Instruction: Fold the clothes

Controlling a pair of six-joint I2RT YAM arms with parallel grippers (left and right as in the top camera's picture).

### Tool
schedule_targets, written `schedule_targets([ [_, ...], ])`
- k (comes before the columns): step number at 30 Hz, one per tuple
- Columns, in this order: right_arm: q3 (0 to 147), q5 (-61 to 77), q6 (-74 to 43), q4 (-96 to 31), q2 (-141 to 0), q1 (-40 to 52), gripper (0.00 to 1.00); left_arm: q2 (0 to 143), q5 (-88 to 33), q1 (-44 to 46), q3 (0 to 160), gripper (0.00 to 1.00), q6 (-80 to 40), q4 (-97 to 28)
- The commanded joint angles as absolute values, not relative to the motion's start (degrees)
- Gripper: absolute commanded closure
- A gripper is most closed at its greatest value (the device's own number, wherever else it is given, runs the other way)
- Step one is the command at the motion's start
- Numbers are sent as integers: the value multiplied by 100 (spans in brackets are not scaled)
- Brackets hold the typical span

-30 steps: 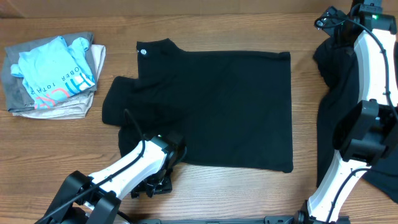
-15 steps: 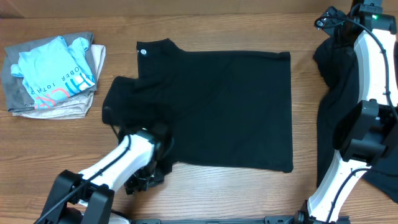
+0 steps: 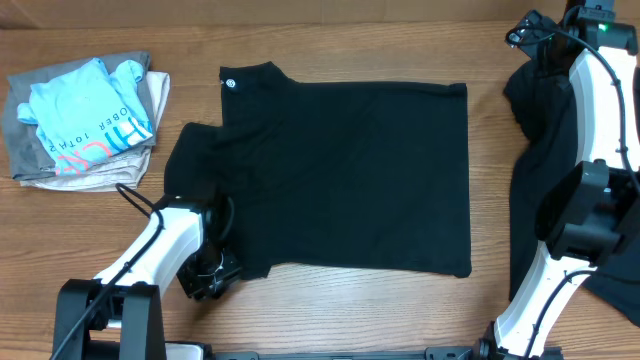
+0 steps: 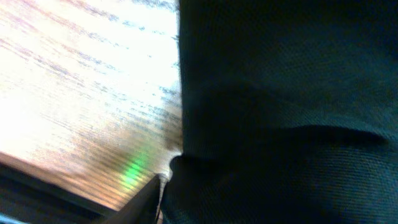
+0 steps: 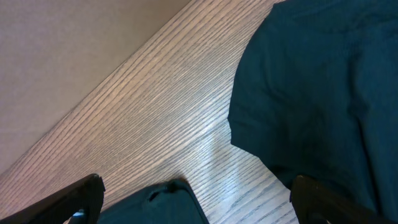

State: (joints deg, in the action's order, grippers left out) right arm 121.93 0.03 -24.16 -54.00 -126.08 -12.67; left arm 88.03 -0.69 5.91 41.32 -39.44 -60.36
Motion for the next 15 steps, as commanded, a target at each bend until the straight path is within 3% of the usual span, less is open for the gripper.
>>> schedule_targets([
  [1, 12307, 8, -2423, -5369, -12527, -1251, 0, 8812, -80, 513, 4110, 81, -3454, -5986],
  [3, 12307, 8, -2423, -5369, -12527, -1251, 0, 8812, 14, 517, 4158, 90, -3441, -5979],
  [5, 12307, 8, -2423, -5369, -12527, -1251, 0, 8812, 110, 517, 4268, 93, -3395, -6023],
  [15, 12307, 8, -2423, -5369, -12527, -1251, 0, 8809, 1059, 528, 5474, 89, -3317, -6886],
])
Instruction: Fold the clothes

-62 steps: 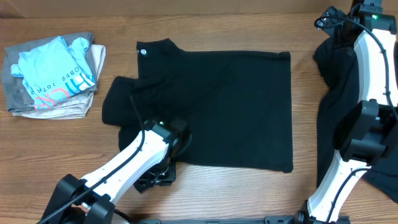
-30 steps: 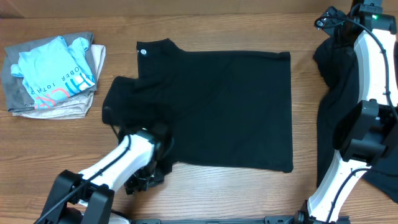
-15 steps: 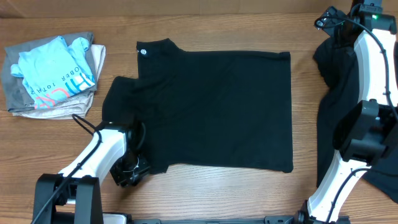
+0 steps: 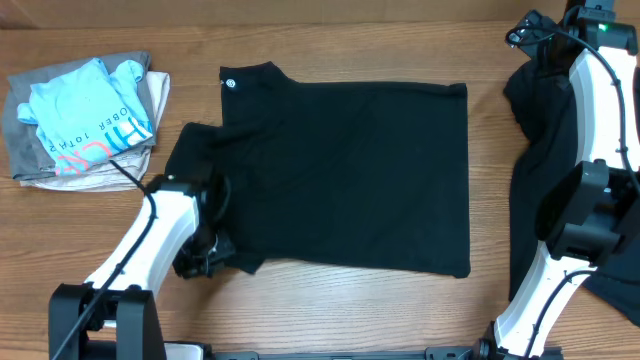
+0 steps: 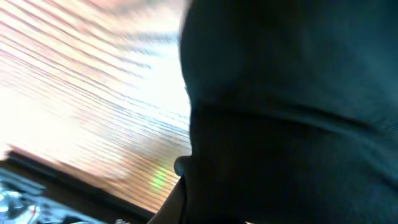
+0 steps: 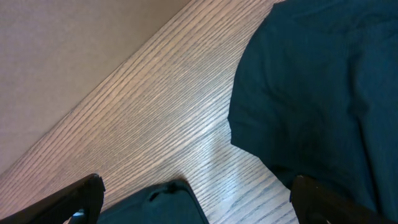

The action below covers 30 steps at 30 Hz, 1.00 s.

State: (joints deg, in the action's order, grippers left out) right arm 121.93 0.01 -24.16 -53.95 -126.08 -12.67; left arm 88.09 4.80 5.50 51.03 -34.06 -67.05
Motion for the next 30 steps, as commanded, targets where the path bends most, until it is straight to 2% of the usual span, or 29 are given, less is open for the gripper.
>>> schedule_targets([
  [1, 12307, 8, -2423, -5369, -12527, -1251, 0, 8809, 1155, 528, 5537, 87, -3315, -6945],
  [8, 12307, 8, -2423, -5369, -12527, -1251, 0, 8809, 1262, 528, 5572, 75, -3273, -7043],
  [18, 12307, 8, -2423, -5369, -12527, -1251, 0, 8809, 930, 528, 5572, 72, -3273, -6709],
  [20, 12307, 8, -2423, -5369, -12527, -1251, 0, 8809, 867, 528, 5572, 63, -3271, -6790],
  [21, 12307, 8, -2423, -5369, -12527, -1251, 0, 8809, 770, 528, 5572, 54, -3260, -6834],
  [22, 12307, 8, -2423, -5369, -12527, -1251, 0, 8809, 633, 526, 5572, 50, -3197, -6842],
  [26, 12307, 8, -2423, -5369, -12527, -1251, 0, 8803, 51, 526, 5575, 50, -3072, -6831],
  [30, 12307, 8, -2423, -5369, -12527, -1251, 0, 8794, -290, 528, 5579, 55, -2952, -6698],
])
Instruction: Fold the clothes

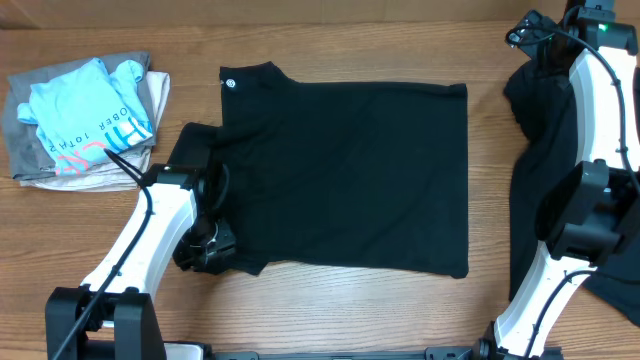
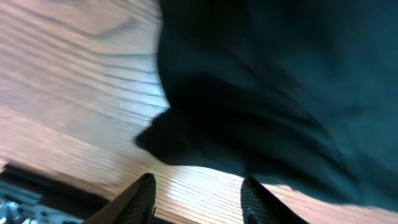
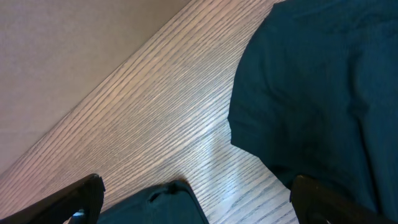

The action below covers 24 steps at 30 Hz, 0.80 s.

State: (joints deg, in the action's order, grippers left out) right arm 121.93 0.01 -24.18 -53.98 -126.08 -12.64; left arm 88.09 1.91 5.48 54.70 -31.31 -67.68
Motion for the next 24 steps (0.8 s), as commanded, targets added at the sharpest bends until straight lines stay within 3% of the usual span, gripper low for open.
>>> schedule_targets([
  [1, 12307, 8, -2423, -5371, -12527, -1251, 0, 8790, -316, 528, 5579, 56, -2926, -6606],
  [9, 12307, 8, -2423, -5371, -12527, -1251, 0, 8409, -604, 528, 5830, 59, -2681, -6434],
  [16, 12307, 178, -2556, -5323, -12527, -1249, 0, 7769, -574, 528, 6873, 55, -2394, -6722],
  [24, 12307, 217, -2552, -5332, -12527, -1249, 0, 7848, -537, 528, 7185, 61, -2189, -6665],
])
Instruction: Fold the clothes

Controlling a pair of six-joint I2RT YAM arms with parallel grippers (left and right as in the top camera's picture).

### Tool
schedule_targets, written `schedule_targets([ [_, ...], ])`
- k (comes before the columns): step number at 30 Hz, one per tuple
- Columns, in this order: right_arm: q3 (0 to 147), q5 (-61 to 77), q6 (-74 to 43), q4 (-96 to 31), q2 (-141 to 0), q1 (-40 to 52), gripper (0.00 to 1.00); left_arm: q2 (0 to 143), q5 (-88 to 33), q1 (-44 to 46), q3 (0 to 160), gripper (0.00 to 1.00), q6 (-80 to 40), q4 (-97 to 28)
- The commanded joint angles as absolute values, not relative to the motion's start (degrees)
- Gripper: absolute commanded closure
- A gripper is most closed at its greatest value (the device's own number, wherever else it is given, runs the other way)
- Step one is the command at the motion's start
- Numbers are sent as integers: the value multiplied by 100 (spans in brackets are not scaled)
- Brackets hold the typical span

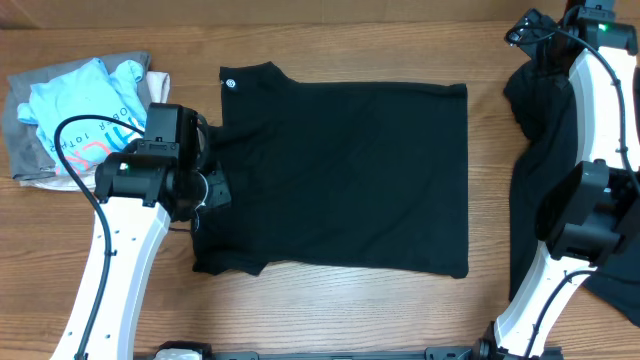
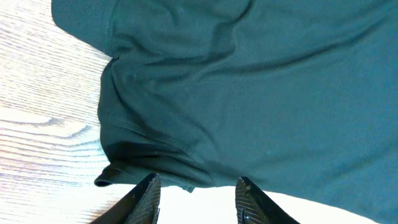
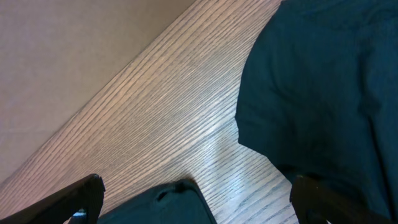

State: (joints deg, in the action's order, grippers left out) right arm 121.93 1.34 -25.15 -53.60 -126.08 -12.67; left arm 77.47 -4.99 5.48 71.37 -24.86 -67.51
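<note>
A black T-shirt (image 1: 340, 170) lies spread flat in the middle of the table, collar at the far left. My left gripper (image 1: 207, 190) hangs open above its left edge, near the sleeve. In the left wrist view the left gripper (image 2: 196, 200) has nothing between its fingers (image 2: 144, 198), and the shirt's rumpled lower-left corner (image 2: 143, 155) lies just beyond them. My right gripper (image 3: 199, 199) stands wide open at the far right corner, over bare wood. A fold of dark cloth (image 3: 168, 204) lies under it.
A stack of folded clothes (image 1: 85, 120), light blue shirt on top, sits at the far left. A heap of black garments (image 1: 545, 130) lies along the right side under the right arm. The table's front edge runs close below the shirt's hem.
My left gripper was low at the shirt's lower-left corner. It now sits higher and farther back, over the shirt's left edge, still open. The right arm has barely shifted.
My left gripper was down at the shirt's lower-left hem, cloth filling its view and its fingers hidden. It then sat slightly farther left, still against the cloth. Later it was open with the corner lying just ahead. Now it is lifted clear of the shirt.
</note>
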Motion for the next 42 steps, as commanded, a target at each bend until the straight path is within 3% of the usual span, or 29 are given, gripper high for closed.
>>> schedule_targets([
  [1, 12307, 379, -2556, -5441, -12527, -1251, 0, 7907, -506, 528, 7185, 64, -2095, -6558],
  [2, 12307, 609, -2554, -5693, -12525, -1249, 0, 7990, -427, 528, 7185, 69, -2025, -6405],
  [5, 12307, 1269, -2545, -6622, -12527, -1251, 0, 8340, -180, 526, 7207, 96, -1898, -5905],
  [16, 12261, 930, -2250, -9712, -12527, -1212, 0, 10193, 62, 528, 7760, 96, -1621, -5290],
  [20, 11819, 1389, -1579, -9708, -12495, -939, 0, 10632, 60, 526, 7762, 96, -1623, -4783],
  [30, 10451, 1291, -1481, -9559, -12492, -67, 0, 11266, 56, 528, 7762, 96, -1627, -4082],
  [42, 9107, 969, -1520, -7686, -12495, 364, 0, 12081, 106, 541, 7762, 96, -1472, -3146],
])
